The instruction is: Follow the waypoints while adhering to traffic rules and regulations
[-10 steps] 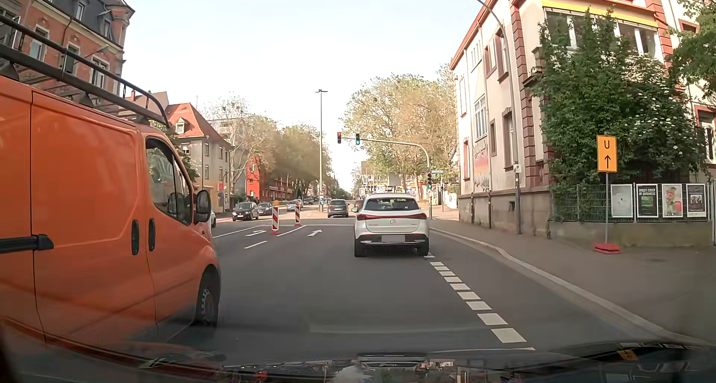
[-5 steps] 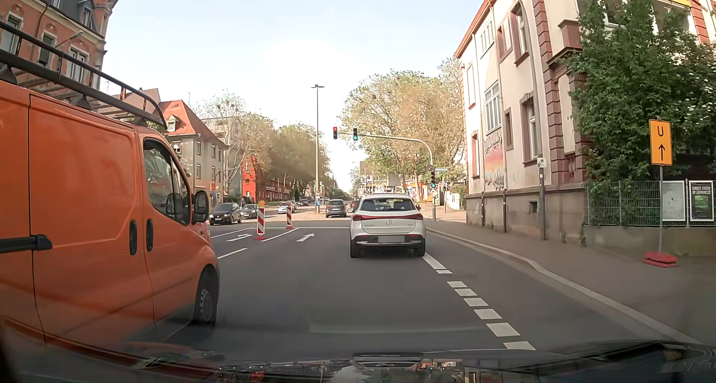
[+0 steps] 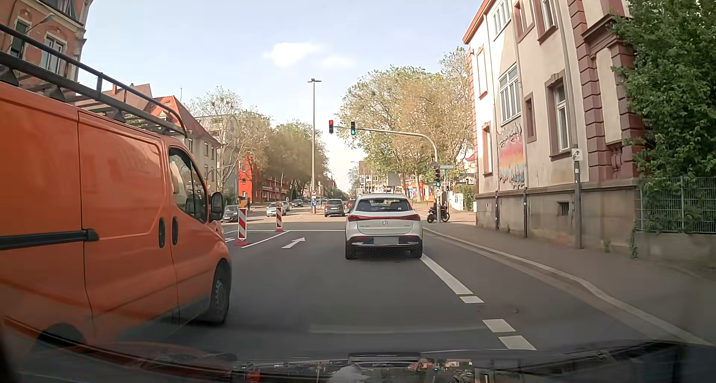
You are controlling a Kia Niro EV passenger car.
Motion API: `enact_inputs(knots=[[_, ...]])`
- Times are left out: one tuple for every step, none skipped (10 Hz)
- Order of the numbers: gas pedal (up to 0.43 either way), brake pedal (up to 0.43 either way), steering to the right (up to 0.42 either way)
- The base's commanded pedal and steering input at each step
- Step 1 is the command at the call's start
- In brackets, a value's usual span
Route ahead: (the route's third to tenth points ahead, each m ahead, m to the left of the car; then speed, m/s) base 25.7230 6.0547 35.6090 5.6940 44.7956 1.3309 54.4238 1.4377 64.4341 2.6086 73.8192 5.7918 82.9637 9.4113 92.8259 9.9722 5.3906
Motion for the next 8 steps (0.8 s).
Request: enact_inputs(knots=[[0.059,0.0,-0.001],[0.059,0.0,-0.001],[0.059,0.0,-0.001],[0.059,0.0,-0.001],[0.059,0.0,-0.001],[0.047,0.0,-0.001],[0.047,0.0,-0.001],[0.047,0.0,-0.001]])
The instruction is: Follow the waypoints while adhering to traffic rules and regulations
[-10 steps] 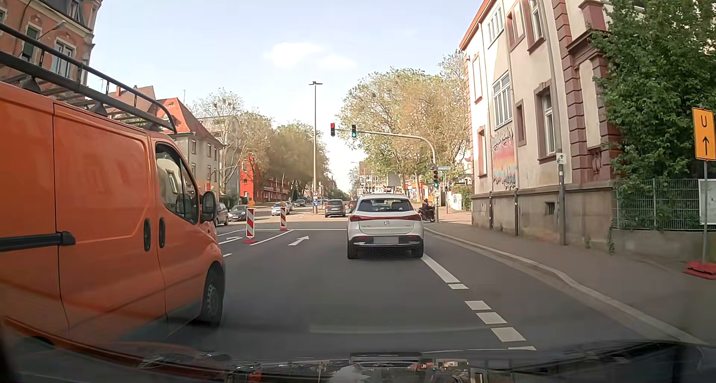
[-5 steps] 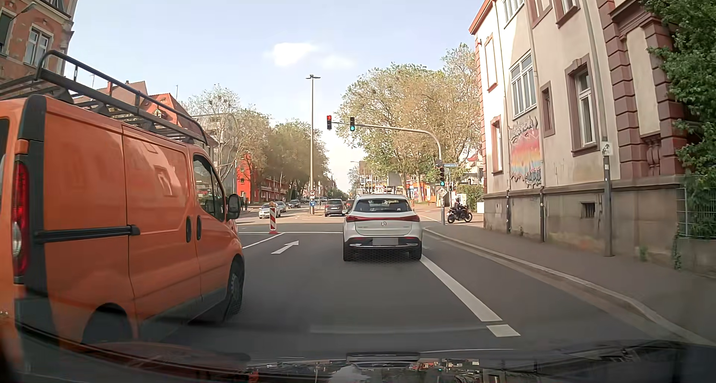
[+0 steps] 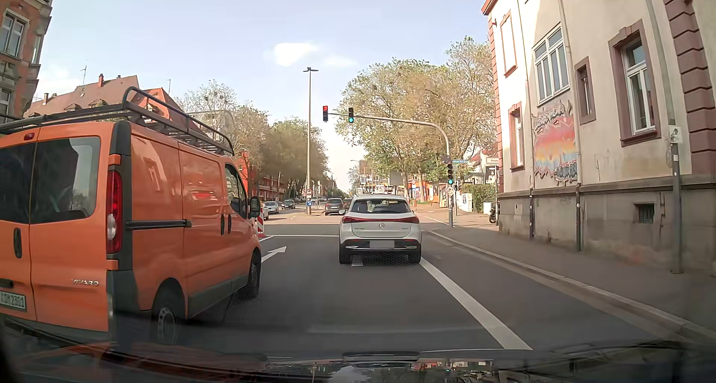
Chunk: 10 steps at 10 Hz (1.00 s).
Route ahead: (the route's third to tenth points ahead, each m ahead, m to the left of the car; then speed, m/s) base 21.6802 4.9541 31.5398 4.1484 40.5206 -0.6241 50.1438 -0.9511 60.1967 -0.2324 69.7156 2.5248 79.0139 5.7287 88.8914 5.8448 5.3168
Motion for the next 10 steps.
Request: enact_inputs(knots=[[0.039,0.0,-0.002],[0.039,0.0,-0.002],[0.039,0.0,-0.003],[0.039,0.0,-0.004],[0.039,0.0,-0.004],[0.039,0.0,-0.004],[0.039,0.0,-0.004],[0.039,0.0,-0.005],[0.039,0.0,-0.006],[0.039,0.0,-0.006]])
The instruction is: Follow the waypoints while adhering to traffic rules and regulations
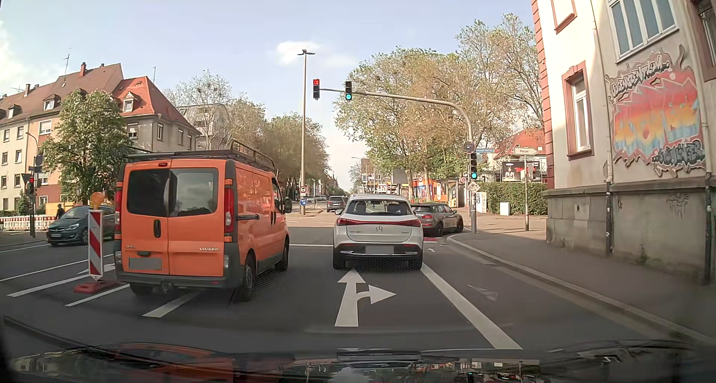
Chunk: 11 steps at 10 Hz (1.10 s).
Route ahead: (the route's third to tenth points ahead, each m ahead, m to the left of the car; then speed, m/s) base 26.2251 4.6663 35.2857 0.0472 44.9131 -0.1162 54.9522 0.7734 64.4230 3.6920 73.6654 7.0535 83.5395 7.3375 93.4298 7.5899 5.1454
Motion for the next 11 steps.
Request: enact_inputs(knots=[[0.039,0.0,-0.006],[0.039,0.0,-0.006],[0.039,0.0,-0.006],[0.047,0.0,-0.007],[0.098,0.0,-0.008],[0.157,0.0,-0.009],[0.209,0.0,-0.01],[0.209,0.0,-0.011],[0.209,0.0,-0.011],[0.209,0.0,-0.011],[0.209,0.0,-0.011]])
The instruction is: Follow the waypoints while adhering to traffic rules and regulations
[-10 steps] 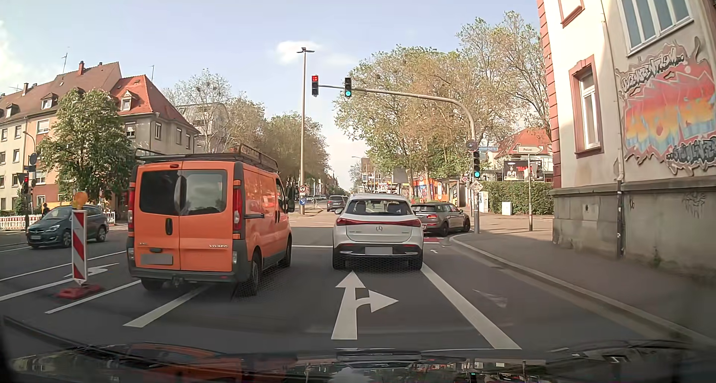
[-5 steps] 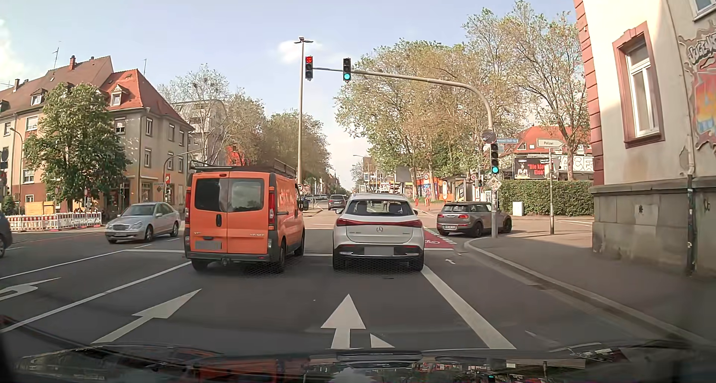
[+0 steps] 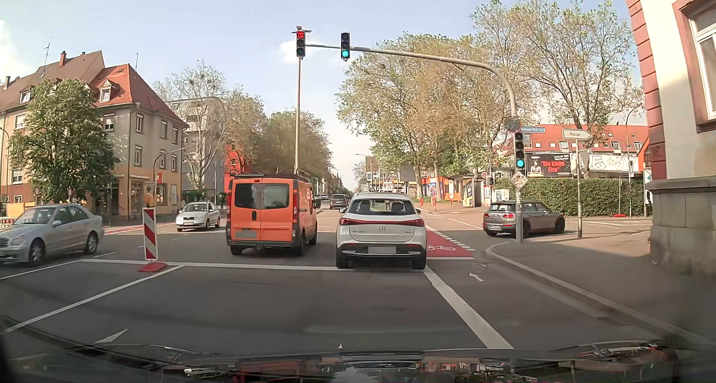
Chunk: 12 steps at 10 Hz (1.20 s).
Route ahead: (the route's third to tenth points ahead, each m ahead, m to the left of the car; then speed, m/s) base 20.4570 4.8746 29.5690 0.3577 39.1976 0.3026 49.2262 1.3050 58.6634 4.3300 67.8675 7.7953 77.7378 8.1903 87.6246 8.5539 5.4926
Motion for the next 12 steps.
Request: enact_inputs(knots=[[0.209,0.0,-0.012],[0.209,0.0,-0.012],[0.209,0.0,-0.012],[0.209,0.0,-0.012],[0.209,0.0,-0.012],[0.209,0.0,-0.011],[0.209,0.0,-0.011],[0.209,0.0,-0.01],[0.209,0.0,-0.007],[0.209,0.0,-0.005],[0.209,0.0,-0.004],[0.22,0.0,-0.004]])
